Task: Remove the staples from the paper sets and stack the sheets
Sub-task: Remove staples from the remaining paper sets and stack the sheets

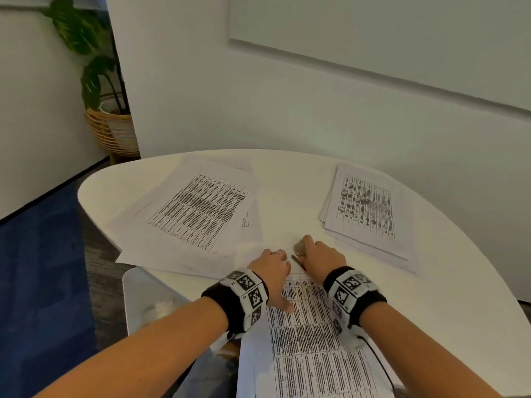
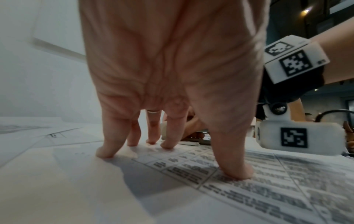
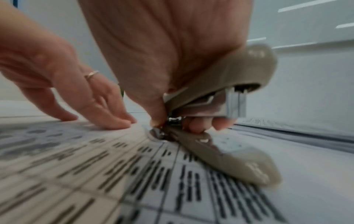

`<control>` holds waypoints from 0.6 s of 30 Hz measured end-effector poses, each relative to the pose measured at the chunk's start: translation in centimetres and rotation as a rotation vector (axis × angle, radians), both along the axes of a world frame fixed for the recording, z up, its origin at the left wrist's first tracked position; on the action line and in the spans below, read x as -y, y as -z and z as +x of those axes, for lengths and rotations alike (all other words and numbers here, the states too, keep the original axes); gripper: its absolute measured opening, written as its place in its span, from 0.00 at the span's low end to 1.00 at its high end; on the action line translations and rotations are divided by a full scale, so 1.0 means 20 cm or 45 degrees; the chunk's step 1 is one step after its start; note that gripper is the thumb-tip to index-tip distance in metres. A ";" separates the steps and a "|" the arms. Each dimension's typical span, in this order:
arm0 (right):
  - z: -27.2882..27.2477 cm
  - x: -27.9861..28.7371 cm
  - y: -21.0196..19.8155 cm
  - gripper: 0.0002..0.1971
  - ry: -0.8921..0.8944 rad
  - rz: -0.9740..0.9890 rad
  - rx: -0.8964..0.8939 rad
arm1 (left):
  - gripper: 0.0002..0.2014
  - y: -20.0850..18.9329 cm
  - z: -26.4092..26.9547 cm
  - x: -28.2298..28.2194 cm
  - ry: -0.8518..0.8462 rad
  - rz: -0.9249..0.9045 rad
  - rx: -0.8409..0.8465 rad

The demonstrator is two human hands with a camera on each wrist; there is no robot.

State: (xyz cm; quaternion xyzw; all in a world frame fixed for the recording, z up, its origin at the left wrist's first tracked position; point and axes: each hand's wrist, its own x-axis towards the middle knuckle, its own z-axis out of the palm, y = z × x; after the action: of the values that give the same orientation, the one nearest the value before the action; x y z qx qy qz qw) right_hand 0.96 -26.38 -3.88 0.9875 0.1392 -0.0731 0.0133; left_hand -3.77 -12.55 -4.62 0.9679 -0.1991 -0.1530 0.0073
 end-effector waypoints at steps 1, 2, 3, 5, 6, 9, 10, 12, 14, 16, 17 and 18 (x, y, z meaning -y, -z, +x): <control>0.02 0.01 -0.01 0.16 -0.047 -0.015 -0.005 | 0.47 0.00 0.00 0.00 0.006 0.005 -0.001; 0.04 0.01 -0.02 0.16 -0.089 -0.034 -0.005 | 0.47 -0.01 0.00 0.00 0.005 0.003 -0.002; 0.05 0.01 -0.03 0.16 -0.113 -0.052 -0.004 | 0.47 -0.02 0.00 0.00 -0.002 -0.006 -0.007; 0.05 0.00 -0.02 0.16 -0.091 -0.062 -0.003 | 0.47 -0.02 -0.01 0.00 -0.015 -0.012 -0.018; 0.04 -0.01 -0.01 0.17 -0.036 -0.039 -0.002 | 0.47 -0.02 -0.01 0.00 -0.020 -0.009 -0.028; 0.02 -0.06 0.03 0.19 0.215 0.142 -0.019 | 0.46 -0.01 -0.02 0.01 -0.048 -0.039 -0.039; 0.03 -0.08 0.03 0.19 0.265 0.180 -0.031 | 0.46 -0.01 -0.02 0.01 -0.059 -0.059 -0.038; 0.06 -0.09 0.04 0.19 0.243 0.170 -0.032 | 0.46 -0.01 -0.03 0.01 -0.075 -0.082 -0.045; 0.07 -0.10 0.04 0.19 0.197 0.122 -0.014 | 0.46 -0.01 -0.03 0.00 -0.088 -0.102 -0.054; 0.08 -0.10 0.03 0.19 0.203 0.123 -0.039 | 0.47 -0.03 -0.03 -0.01 -0.087 -0.149 -0.079; 0.09 -0.08 0.02 0.20 0.227 0.145 -0.066 | 0.48 -0.03 -0.03 -0.03 -0.073 -0.178 -0.107; 0.10 -0.07 0.01 0.21 0.254 0.178 -0.094 | 0.49 -0.04 -0.03 -0.05 -0.058 -0.204 -0.144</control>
State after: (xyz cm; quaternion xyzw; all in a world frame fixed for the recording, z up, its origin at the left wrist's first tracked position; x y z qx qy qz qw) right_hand 3.02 -25.01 -4.07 0.9916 0.0452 -0.1003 -0.0680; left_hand -4.44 -11.49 -3.75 0.9583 -0.1880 -0.1908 0.0996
